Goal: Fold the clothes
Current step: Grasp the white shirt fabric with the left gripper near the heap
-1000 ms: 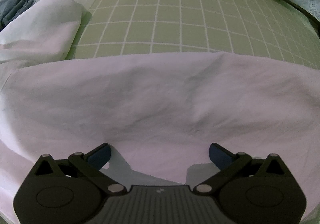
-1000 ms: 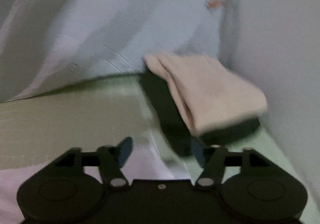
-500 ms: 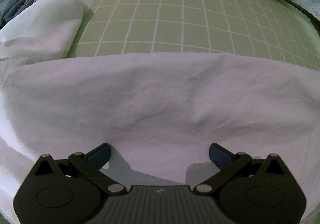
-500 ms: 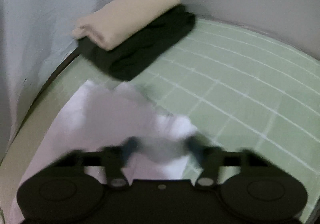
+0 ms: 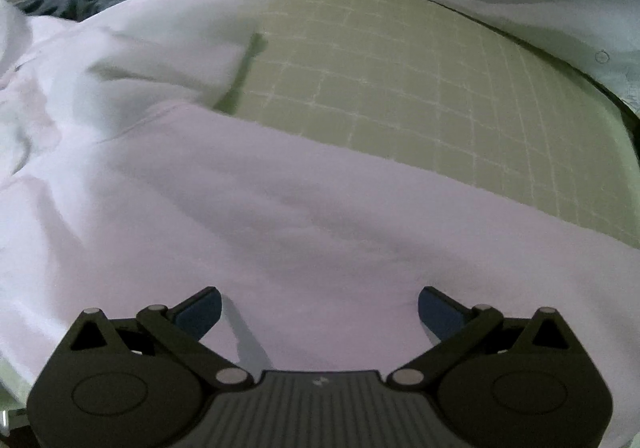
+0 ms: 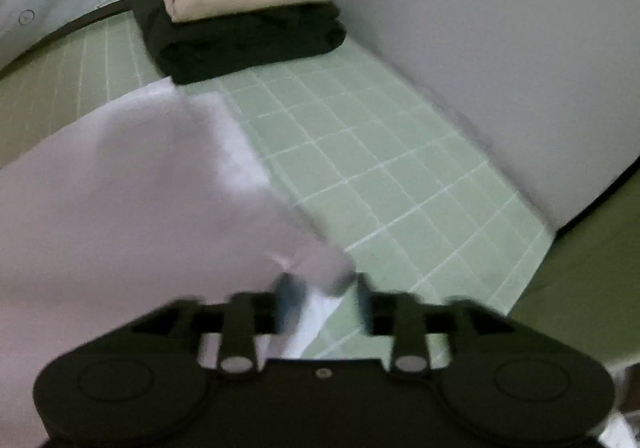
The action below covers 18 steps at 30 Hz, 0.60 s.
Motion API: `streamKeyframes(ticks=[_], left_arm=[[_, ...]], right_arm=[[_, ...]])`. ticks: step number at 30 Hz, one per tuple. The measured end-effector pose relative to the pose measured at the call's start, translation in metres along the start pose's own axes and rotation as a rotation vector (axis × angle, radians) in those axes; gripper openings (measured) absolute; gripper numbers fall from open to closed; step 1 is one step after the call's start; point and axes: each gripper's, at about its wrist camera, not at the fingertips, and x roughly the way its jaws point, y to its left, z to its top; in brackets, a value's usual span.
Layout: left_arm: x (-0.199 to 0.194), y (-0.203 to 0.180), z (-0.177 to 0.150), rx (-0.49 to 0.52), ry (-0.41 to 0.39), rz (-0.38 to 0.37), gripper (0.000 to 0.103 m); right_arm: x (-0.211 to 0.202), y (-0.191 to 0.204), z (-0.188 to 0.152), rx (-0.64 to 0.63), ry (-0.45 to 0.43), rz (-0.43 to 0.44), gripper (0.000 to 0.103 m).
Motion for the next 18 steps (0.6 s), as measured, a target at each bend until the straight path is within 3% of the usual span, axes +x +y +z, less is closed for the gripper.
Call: streamKeyframes(ticks=[1,2,3,9,18], left_arm=[[-0.005,0.008,-0.001,-0.009,-0.005,0.004,0.103],[-0.011,0.016,-0.001,-0.02,-0.013,0.003,0.103],[-0.016,0.027,0.0,-0.035,-0.024,0.001,0.103],[-0.04,0.115,0.019,-0.176,-0.109,0.001,0.103],[-0.044,0.245,0.083,-0.262,-0.235,0.032,0.103]], right_arm=[[-0.007,0.004,0.005,-0.004,-0.037,-0.012,0.065],[-0.014,0.008,0.01,0.005,-0.07,-0.02,0.082],[-0.022,0.013,0.014,0.024,-0.1,-0.02,0.092],[-0.05,0.089,0.035,0.082,-0.145,0.123,0.097],[-0.108,0.305,0.033,-0.093,-0.189,0.411,0.099]])
